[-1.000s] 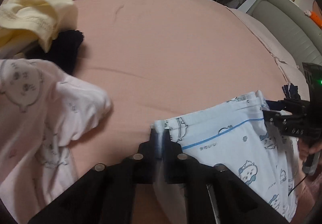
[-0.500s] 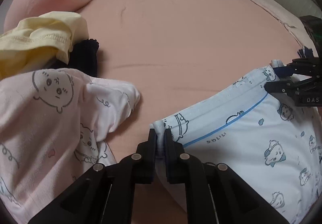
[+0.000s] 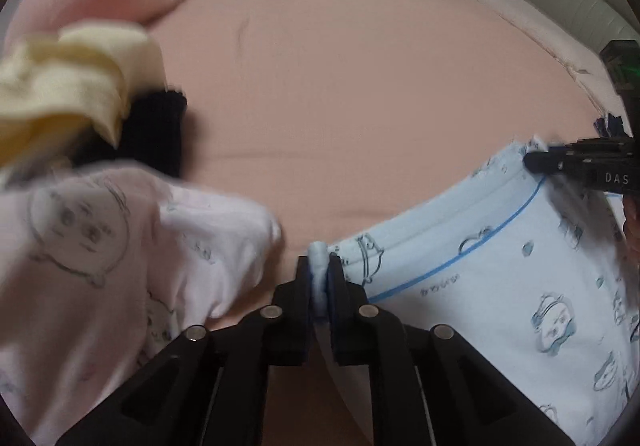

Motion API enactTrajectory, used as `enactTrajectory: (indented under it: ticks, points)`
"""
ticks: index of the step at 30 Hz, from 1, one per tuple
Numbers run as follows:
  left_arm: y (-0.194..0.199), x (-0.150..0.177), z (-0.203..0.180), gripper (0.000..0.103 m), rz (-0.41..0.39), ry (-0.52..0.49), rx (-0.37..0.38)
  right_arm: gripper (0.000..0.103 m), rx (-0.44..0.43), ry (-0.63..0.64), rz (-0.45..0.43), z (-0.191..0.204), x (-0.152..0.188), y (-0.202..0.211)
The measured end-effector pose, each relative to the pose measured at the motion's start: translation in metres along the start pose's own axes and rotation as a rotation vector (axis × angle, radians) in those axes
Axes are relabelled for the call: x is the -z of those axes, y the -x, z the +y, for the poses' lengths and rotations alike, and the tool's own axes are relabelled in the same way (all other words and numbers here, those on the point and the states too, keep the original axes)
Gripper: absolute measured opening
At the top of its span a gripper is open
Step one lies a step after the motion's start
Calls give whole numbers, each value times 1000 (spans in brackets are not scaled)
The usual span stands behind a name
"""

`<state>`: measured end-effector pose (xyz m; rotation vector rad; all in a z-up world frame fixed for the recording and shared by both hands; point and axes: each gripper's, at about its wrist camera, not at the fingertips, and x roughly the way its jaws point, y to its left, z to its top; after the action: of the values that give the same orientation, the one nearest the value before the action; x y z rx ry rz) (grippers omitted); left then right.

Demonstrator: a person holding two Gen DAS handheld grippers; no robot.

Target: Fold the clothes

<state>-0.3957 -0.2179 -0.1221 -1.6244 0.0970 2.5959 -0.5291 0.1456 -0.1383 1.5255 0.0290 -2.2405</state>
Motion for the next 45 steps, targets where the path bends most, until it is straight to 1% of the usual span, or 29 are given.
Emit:
enactTrajectory:
  ticks: [2,3,4,5,6,8,9,10,11,13,15,17,18,20,21,24,25,26,27,29,33,35,36,39,40,42,43,44,45]
  points:
    - [16,-5,2,14,-27,2,-19,20,-10,-34,3,-2,-6,9]
    - [28,-8,4,22,-70,-2,-51,23,-20,-35,-43,-3,-7,22]
    - [40,-8,5,43,-104,-6,-73,27,-19,-20,-68,-4,-7,33]
    - [52,-8,5,52,-134,-9,-86,28,-3,-23,-104,-4,-7,47]
    - [63,-5,3,55,-160,-20,-46,28,5,-19,-116,-1,-6,56]
    - [80,3,-8,55,-178,-75,102,28,-6,54,-70,15,7,71]
    - [80,5,-24,55,-153,-140,183,27,-20,106,-29,28,21,73]
    - [76,9,-45,55,-127,-215,221,28,-31,156,11,42,34,74]
    - [70,15,-69,54,-101,-292,242,28,-29,194,48,56,46,70]
    - [48,38,-86,54,-6,-424,259,28,-17,220,121,66,73,65]
    - [34,71,-92,55,69,-518,216,28,-4,231,169,66,107,60]
    - [44,85,-77,56,95,-517,200,28,36,235,183,58,137,57]
    - [52,90,-66,56,121,-514,182,28,40,239,140,58,142,64]
    - [71,97,-47,55,163,-527,134,28,62,213,130,53,149,83]
    - [84,99,-45,55,133,-539,141,28,64,212,108,53,152,94]
    - [107,94,-63,55,19,-519,264,28,88,208,23,62,161,116]
    - [108,92,-76,55,1,-514,301,28,78,196,33,68,162,112]
    - [103,95,-88,55,18,-520,324,28,67,185,49,75,164,107]
    - [90,105,-99,55,71,-542,318,28,53,187,86,81,170,96]
    - [80,128,-105,56,116,-616,270,28,92,202,143,85,188,83]
    - [102,155,-66,56,227,-610,259,28,97,206,180,68,221,102]
    - [117,163,-62,55,230,-644,254,28,88,199,222,52,235,115]
    - [125,165,-61,55,226,-657,256,28,99,188,209,47,237,120]
    - [146,147,-79,55,90,-601,306,28,137,121,97,43,228,133]
    - [143,143,-88,55,82,-596,314,28,142,94,61,42,224,134]
    - [126,143,-104,55,138,-616,310,28,147,56,61,40,223,125]
    - [112,146,-110,56,197,-641,291,28,176,46,118,37,226,111]
    - [112,151,-107,56,221,-650,292,28,198,41,165,33,230,99]
    - [117,155,-99,56,228,-652,302,28,186,60,159,30,239,102]
